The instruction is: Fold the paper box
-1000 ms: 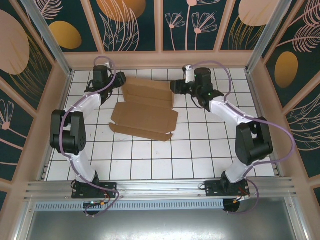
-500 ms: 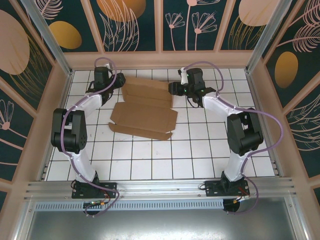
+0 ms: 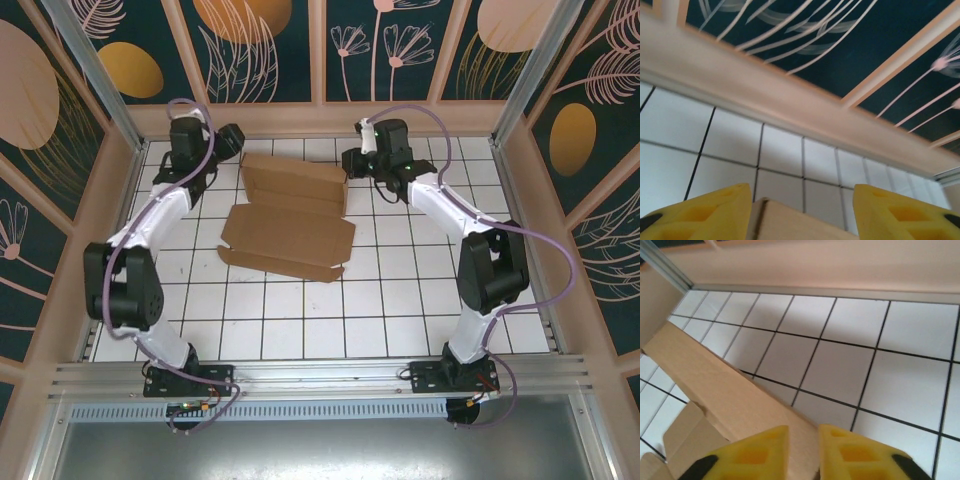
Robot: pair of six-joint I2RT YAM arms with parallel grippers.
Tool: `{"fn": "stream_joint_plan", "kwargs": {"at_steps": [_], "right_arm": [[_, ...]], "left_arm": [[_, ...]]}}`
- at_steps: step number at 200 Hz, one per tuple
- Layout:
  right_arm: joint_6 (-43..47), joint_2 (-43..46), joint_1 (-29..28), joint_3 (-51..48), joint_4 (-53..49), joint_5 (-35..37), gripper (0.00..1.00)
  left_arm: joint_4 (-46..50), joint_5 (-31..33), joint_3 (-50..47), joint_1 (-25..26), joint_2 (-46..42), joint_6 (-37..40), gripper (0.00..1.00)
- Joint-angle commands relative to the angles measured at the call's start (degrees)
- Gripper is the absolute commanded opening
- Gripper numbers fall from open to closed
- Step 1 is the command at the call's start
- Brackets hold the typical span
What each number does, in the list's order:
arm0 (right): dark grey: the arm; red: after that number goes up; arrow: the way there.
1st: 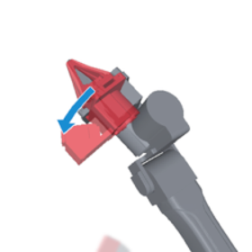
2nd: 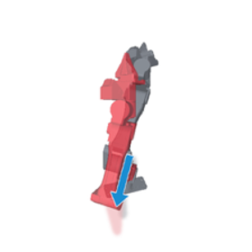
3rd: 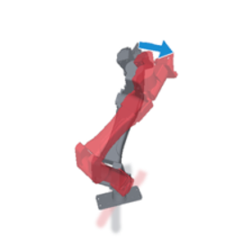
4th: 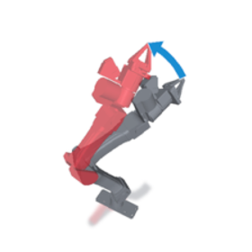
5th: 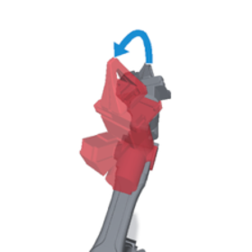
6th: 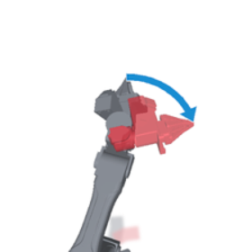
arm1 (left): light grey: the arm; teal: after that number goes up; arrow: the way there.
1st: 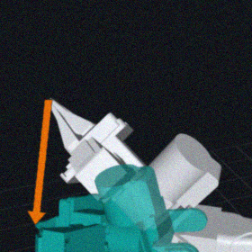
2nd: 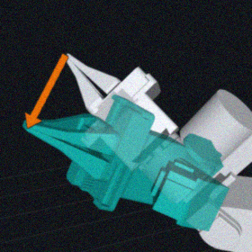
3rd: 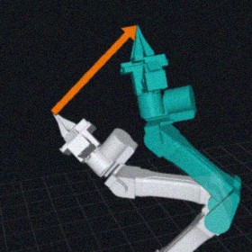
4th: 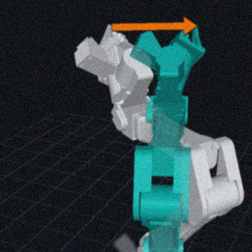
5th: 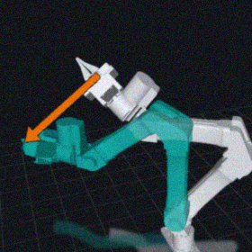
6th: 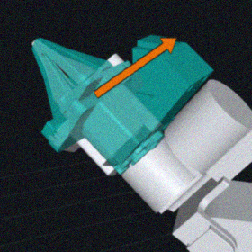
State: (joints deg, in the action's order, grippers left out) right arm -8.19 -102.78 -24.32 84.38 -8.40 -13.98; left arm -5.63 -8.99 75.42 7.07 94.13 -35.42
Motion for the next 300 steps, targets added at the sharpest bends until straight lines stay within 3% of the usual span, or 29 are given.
{"fn": "stream_joint_plan", "kwargs": {"at_steps": [1, 56, 92, 196, 227, 265, 278, 292, 300], "right_arm": [[0.78, -0.05, -1.29, 0.89, -3.35, -2.60, 0.05], [1.13, -1.86, -1.21, 1.34, -4.15, -2.60, 0.01], [1.67, -7.64, 0.53, 6.36, -7.92, -3.95, 0.01], [-0.50, -17.59, 6.56, 9.20, -8.56, -5.38, 0.00], [-2.56, -9.90, 2.14, -4.99, -3.62, -4.41, 0.00], [-5.82, 3.50, -12.73, -23.09, 3.73, -7.78, 0.04], [-5.90, 5.35, -13.39, -24.08, 3.39, -7.90, 0.07], [-3.77, 6.40, -11.92, -23.05, 2.53, -2.14, 0.12], [-2.02, 5.97, -10.76, -21.17, 1.75, 1.38, 0.20]], "left_arm": [[-0.41, -0.34, -5.34, 0.05, -6.84, -7.62, 0.53], [-0.07, 1.39, -17.05, 2.15, -20.08, -11.00, 0.48], [6.36, 2.05, -13.07, 4.67, -22.34, -7.58, 0.48], [10.97, 5.12, -5.43, 5.84, -25.48, -6.02, 0.49], [11.68, 6.85, -4.04, 5.77, -25.49, -5.18, 0.50], [10.65, 7.30, -5.93, 5.77, -25.52, -6.05, 0.51], [10.64, 8.79, -6.52, 5.77, -26.13, -5.50, 0.51], [10.51, 10.04, -7.17, 5.82, -26.86, -5.24, 0.52], [10.46, 10.67, -7.78, 5.83, -27.17, -5.31, 0.52]]}}
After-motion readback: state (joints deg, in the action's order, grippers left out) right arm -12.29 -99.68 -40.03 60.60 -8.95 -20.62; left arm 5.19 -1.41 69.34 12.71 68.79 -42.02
